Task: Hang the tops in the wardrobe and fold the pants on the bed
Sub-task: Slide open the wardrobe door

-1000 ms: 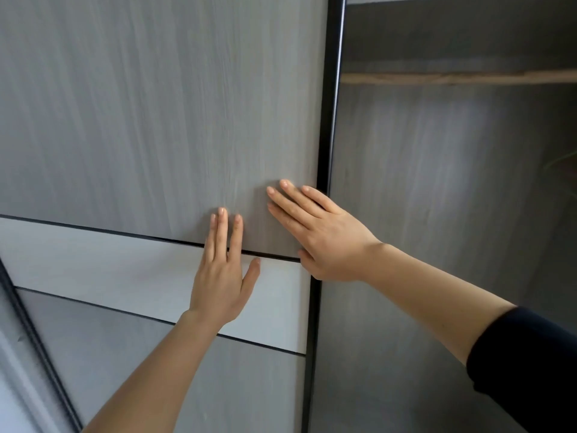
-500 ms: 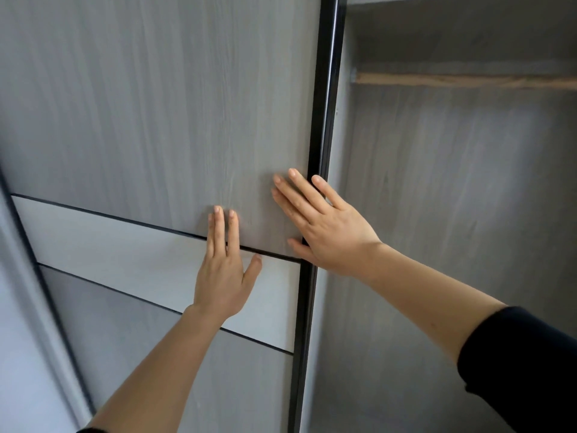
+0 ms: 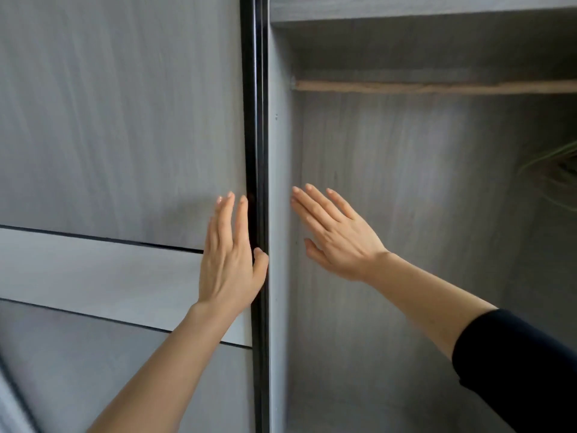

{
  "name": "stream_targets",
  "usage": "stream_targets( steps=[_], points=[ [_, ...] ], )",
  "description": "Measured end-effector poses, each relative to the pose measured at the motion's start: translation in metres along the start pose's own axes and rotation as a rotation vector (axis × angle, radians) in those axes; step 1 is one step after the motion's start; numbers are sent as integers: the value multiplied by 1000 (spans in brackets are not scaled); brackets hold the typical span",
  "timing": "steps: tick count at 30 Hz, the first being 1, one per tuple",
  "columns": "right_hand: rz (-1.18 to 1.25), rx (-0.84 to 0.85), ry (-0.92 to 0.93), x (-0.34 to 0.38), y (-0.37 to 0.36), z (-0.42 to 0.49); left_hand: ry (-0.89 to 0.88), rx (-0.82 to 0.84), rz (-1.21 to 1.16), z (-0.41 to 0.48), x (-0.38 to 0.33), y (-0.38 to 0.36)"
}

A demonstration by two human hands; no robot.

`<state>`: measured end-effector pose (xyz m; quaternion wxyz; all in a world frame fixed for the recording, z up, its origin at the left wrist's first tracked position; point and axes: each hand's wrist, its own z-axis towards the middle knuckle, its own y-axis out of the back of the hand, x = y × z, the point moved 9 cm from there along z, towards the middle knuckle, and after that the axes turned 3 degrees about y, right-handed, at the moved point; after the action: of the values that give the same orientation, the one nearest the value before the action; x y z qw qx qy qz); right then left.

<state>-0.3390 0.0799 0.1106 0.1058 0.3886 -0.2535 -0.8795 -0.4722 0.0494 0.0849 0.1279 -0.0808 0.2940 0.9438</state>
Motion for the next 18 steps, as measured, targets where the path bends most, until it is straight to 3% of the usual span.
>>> stream_targets(
  steps=[3, 10, 18],
  points=[
    [29, 125, -113, -50, -12, -44, -163, 23, -12, 8, -68, -24],
    [-14, 365, -322, -169, -35, -144, -285, 263, -6, 38, -198, -137],
    [-123, 402, -480, -330, -43, -224, -346, 192, -150, 123, -375, -203]
  ],
)
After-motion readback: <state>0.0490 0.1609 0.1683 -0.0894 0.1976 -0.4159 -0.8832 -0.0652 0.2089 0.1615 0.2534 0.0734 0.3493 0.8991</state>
